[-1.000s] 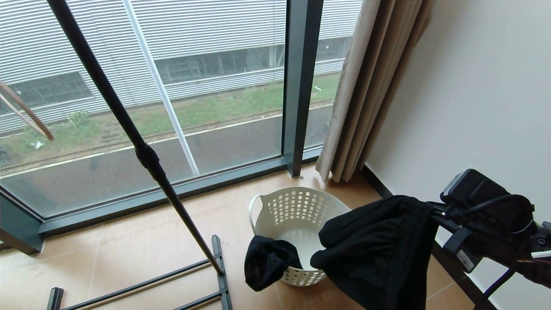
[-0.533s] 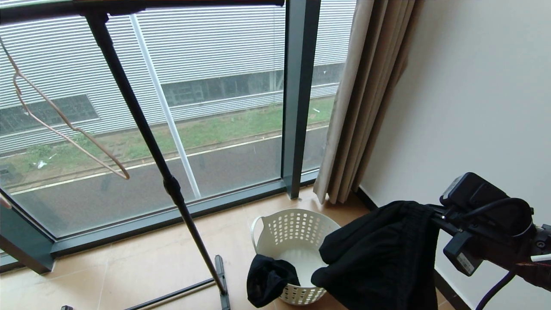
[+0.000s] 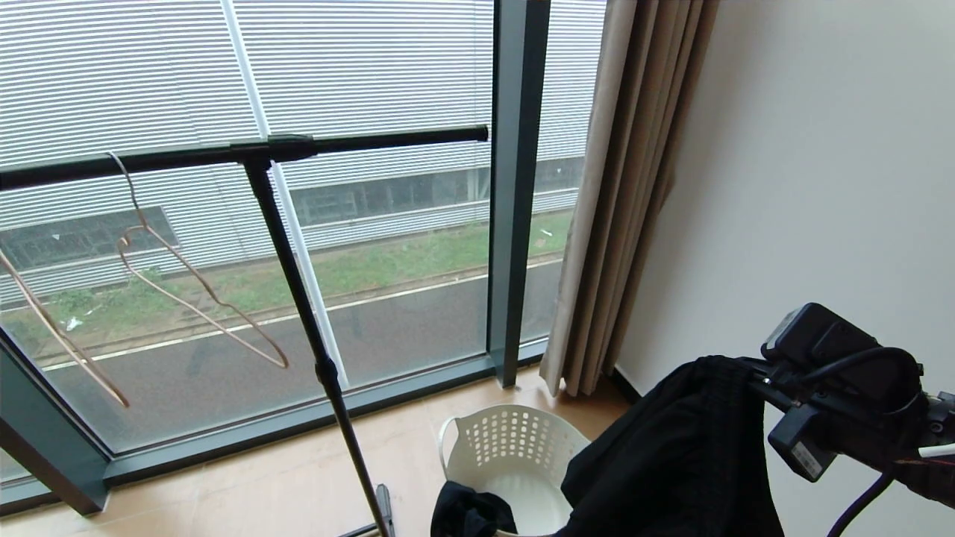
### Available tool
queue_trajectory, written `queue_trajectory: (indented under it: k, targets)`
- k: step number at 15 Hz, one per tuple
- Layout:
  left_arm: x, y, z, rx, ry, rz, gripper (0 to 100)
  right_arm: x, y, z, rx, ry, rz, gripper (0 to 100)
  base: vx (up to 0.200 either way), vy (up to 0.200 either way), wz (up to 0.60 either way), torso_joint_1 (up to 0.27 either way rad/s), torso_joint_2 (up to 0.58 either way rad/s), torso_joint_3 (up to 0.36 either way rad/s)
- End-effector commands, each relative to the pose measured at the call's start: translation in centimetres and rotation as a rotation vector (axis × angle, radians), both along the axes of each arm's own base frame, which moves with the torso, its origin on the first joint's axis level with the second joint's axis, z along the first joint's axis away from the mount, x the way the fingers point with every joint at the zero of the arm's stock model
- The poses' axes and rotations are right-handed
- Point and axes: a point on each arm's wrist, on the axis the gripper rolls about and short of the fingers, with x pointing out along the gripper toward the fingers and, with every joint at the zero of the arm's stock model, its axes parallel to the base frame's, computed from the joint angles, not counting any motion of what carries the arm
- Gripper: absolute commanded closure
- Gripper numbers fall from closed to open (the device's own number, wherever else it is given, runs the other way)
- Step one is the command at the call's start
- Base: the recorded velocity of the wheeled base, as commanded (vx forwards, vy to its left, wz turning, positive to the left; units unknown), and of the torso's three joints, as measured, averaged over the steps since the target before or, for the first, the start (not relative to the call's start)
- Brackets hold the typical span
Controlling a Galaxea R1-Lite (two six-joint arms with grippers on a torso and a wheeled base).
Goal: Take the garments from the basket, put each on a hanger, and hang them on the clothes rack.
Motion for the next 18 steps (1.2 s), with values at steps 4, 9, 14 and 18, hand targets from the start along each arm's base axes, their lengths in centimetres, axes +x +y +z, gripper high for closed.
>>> queue_trajectory:
  k: [4, 9, 14, 18]
  targets:
    - [0.00, 0.00, 0.01, 0.000, -0.001, 0.000, 0, 0.09, 0.06, -0.24, -0.006, 0.010, 0.001, 100, 0.000, 0.000, 0.00, 0.261, -0.60, -0.157]
    - [0.00, 0.00, 0.01, 0.001, -0.001, 0.000, 0, 0.03, 0.03, -0.40, -0.011, 0.015, 0.001, 100, 0.000, 0.000, 0.00, 0.193, -0.42, -0.199]
    - [0.00, 0.00, 0.01, 0.001, -0.001, 0.000, 0, 0.03, 0.03, -0.40, -0.011, 0.015, 0.001, 100, 0.000, 0.000, 0.00, 0.168, -0.37, -0.194]
    - [0.00, 0.00, -0.01, 0.005, 0.000, -0.001, 0, -0.02, 0.00, -0.55, -0.014, 0.018, 0.002, 100, 0.000, 0.000, 0.00, 0.165, -0.36, -0.187]
